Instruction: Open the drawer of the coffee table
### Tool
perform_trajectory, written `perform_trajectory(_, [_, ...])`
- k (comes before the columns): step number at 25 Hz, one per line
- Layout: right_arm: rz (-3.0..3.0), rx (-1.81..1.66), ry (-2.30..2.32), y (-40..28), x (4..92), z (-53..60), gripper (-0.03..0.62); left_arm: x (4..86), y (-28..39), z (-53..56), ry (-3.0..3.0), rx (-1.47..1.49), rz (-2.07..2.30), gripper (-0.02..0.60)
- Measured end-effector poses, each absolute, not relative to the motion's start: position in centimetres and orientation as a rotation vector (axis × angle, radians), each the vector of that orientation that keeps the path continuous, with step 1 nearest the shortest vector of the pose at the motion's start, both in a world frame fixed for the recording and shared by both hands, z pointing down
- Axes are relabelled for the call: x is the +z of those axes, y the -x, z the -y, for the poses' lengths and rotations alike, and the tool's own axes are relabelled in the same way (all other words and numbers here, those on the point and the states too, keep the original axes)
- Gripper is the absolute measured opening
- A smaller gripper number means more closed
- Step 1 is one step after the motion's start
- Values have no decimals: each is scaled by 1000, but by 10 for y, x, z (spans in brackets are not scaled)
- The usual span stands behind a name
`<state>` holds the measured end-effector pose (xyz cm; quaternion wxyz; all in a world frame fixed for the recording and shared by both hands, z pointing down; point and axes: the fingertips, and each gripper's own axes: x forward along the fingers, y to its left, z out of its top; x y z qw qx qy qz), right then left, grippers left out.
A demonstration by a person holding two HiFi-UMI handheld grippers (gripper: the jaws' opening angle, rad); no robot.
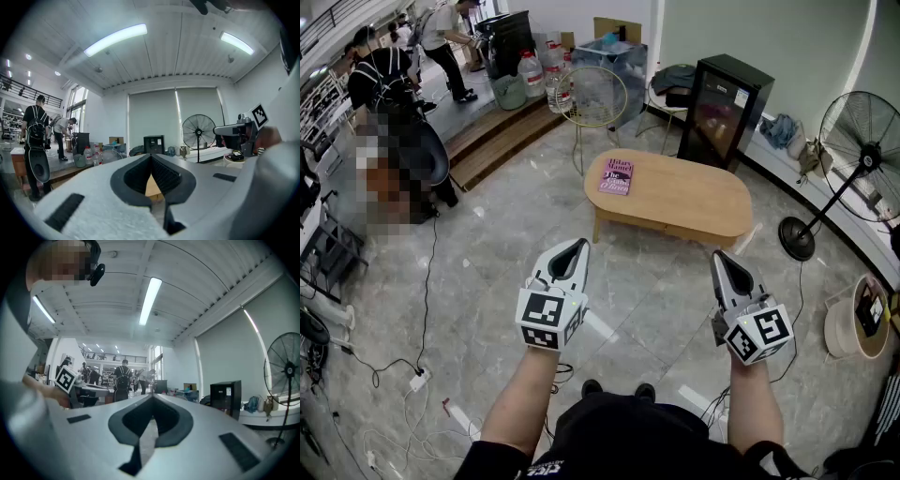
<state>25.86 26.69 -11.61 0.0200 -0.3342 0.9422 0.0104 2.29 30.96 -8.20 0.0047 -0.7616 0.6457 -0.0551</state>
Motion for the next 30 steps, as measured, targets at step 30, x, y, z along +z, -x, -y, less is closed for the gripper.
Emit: perform_trajectory(30, [-3018,24,953,-135,-93,-334,5,-42,95,-378,2432,-160,-2084,9])
